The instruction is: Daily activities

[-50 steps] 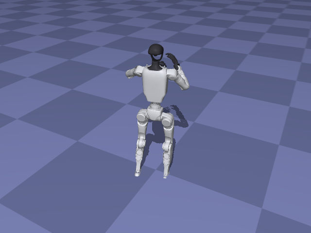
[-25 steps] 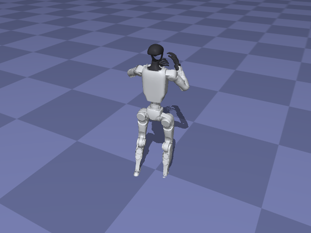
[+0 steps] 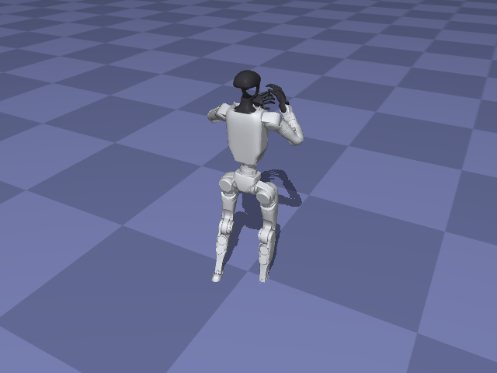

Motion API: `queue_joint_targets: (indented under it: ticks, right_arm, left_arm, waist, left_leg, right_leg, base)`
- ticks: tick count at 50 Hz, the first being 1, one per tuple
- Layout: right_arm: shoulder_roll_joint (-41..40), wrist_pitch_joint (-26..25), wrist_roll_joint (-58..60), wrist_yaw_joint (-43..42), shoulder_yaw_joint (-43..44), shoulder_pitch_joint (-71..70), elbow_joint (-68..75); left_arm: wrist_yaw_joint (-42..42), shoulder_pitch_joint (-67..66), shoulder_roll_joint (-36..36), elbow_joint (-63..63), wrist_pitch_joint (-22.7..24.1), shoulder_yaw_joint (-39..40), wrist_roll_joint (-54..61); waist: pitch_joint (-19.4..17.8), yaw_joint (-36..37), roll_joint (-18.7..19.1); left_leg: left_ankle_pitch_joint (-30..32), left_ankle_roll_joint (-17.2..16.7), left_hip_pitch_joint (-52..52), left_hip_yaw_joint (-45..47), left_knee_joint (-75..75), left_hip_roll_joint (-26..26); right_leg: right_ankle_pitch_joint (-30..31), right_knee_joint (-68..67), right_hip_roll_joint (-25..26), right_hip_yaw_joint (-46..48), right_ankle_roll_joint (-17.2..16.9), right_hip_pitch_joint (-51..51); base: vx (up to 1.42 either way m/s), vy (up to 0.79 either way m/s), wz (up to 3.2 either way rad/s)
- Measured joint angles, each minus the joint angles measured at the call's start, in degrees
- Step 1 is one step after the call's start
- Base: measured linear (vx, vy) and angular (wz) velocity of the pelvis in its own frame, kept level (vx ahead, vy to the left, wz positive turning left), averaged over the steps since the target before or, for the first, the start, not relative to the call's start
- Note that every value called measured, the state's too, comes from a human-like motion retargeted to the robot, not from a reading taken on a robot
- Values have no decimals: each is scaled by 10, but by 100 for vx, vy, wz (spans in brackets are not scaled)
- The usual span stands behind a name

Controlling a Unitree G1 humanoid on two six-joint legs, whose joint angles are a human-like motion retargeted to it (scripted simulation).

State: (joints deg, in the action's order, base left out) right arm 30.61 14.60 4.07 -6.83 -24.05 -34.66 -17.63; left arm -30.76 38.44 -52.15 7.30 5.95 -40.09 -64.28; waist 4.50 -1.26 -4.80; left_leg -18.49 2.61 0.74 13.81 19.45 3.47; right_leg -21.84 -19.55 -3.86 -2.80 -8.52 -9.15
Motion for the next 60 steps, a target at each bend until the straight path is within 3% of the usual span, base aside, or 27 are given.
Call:
queue_joint_targets:
  ticks: [17, 30, 44, 60]
  right_arm:
    - [-22, 14, -19, -19, -14, -1, -4]
    - [-4, 29, -48, -27, -1, 84, -13]
    - [-18, 48, -120, -17, -28, 112, -37]
    - [-79, 81, -218, -21, -43, 130, -46]
  left_arm:
    - [-8, 27, 27, 5, 18, 8, 23]
    - [-21, 24, 34, 9, 30, 8, 44]
    - [-32, 75, 43, -1, 40, -29, 51]
    - [-106, 124, 54, -58, 23, -2, 93]
  waist:
    - [12, -24, 5]
    - [21, -43, 10]
    - [40, -74, 20]
    - [60, -92, 19]
  left_leg:
    - [-1, 3, -4, 29, 9, 3]
    - [3, 6, -9, 56, 13, 8]
    - [10, 10, -12, 86, 18, 12]
    - [22, 13, -10, 116, 41, 21]
  right_leg:
    - [6, 13, 9, -26, -14, -8]
    - [20, 37, 20, -52, -24, -13]
    - [37, 61, 37, -88, -39, -22]
    - [60, 97, 57, -127, -58, -27]
  base:
    - [0, -1, -27]
    - [1, -1, -34]
    - [1, -2, -40]
    - [2, -3, -43]
